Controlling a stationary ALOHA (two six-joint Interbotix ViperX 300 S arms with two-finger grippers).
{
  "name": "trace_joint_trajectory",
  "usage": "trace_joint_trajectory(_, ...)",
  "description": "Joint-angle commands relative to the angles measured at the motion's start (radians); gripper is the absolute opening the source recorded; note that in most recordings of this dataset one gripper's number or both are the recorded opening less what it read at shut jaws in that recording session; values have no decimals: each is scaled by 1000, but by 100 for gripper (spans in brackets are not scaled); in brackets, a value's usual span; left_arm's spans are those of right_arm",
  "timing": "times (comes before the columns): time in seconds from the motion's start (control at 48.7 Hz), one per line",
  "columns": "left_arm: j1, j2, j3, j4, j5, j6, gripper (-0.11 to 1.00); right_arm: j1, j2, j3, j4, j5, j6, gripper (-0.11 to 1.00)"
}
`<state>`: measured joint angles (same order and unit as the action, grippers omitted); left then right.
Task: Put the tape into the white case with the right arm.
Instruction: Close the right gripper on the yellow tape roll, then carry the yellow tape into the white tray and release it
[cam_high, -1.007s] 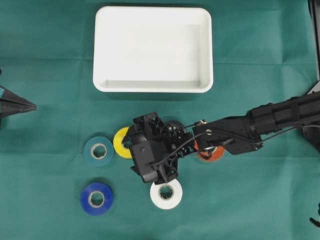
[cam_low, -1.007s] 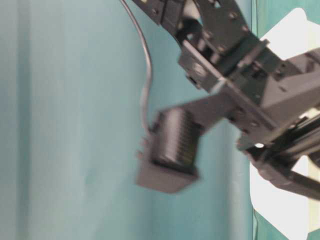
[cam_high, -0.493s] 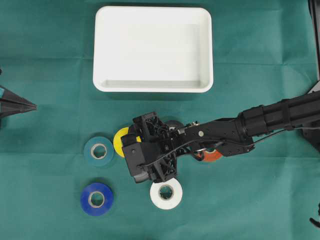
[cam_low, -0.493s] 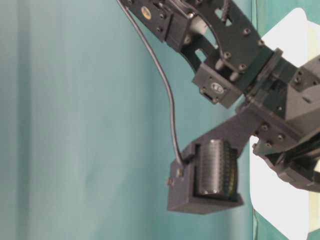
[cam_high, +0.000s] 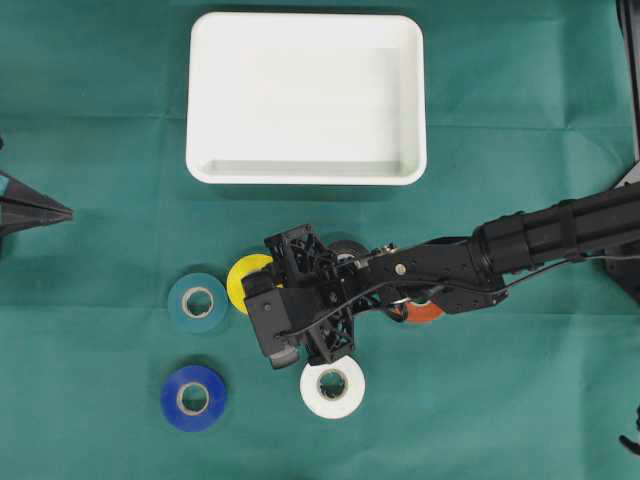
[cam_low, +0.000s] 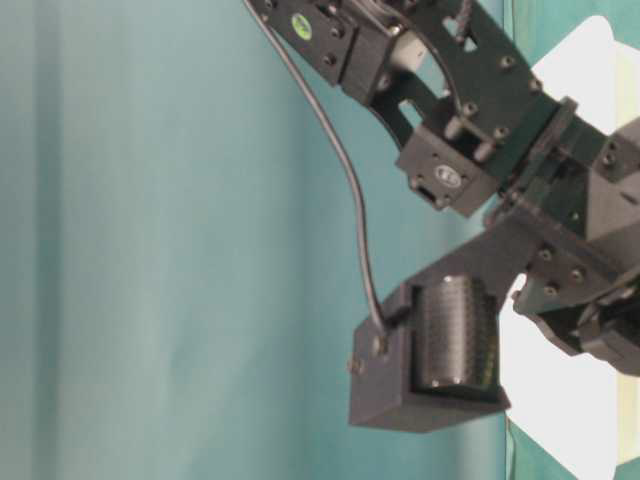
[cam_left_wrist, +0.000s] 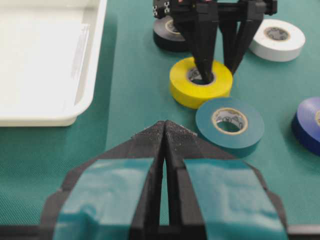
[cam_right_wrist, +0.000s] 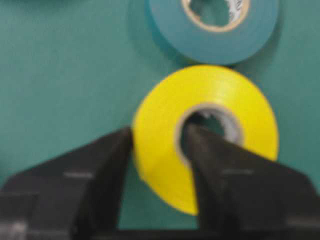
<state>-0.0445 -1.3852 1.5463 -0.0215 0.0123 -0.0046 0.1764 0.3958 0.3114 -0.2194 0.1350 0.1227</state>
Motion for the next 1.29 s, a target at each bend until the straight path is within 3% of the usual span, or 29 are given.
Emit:
trace_joint_trajectory(0.0, -3, 12, -12, -2, -5, 2, 0, 2, -18, -25, -6, -3, 0, 2)
trace_joint_trajectory(0.884, -2, 12, -12, -2, -5, 2, 0, 17, -141, -54, -6, 74, 2, 2)
trace_joint_trajectory(1.274, 3, 12, -12, -2, -5, 2, 0, -75, -140, -54, -8, 69, 0, 2)
